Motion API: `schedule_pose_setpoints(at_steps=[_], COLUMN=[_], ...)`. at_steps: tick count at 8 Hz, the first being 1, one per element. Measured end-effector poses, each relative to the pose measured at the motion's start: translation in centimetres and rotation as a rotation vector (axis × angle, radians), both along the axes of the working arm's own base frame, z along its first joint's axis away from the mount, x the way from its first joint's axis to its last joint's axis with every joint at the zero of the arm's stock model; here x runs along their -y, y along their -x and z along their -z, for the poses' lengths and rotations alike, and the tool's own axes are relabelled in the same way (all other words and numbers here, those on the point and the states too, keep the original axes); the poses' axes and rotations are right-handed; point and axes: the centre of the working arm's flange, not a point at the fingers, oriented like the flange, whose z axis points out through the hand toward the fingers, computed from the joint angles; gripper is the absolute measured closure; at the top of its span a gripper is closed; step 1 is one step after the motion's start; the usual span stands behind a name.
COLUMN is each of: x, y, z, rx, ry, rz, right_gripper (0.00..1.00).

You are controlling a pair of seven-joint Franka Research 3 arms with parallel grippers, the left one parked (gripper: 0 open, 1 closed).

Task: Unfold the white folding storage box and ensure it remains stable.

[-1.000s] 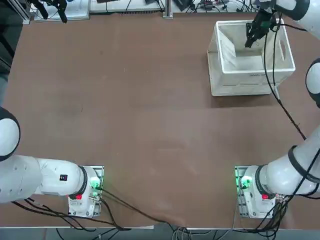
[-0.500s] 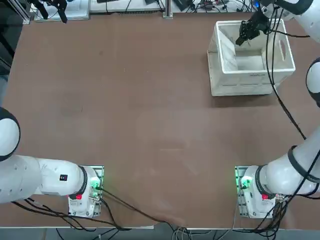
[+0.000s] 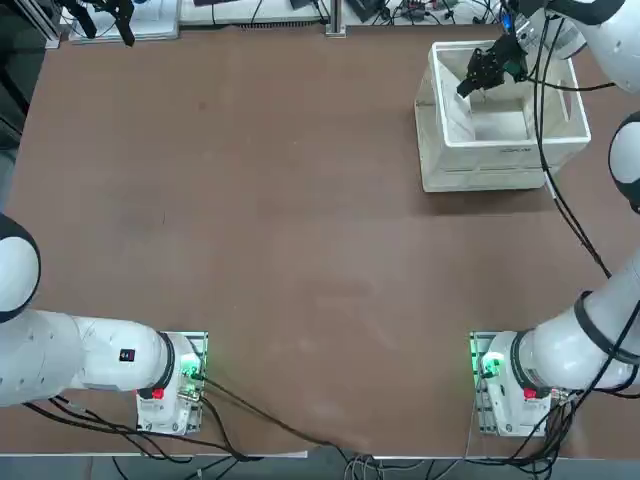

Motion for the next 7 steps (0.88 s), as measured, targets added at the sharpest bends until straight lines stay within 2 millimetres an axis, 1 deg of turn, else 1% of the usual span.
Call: schedule_pose_setpoints(at_steps=[5,7], x=[-0.1,-1.2], y=[0.9,1.3], z=[2.4,3.5], rx=[0.022,0.042], ry=[-0.049,-0.049], rz=[0.028,0.028], right_gripper=[0.98,0.98])
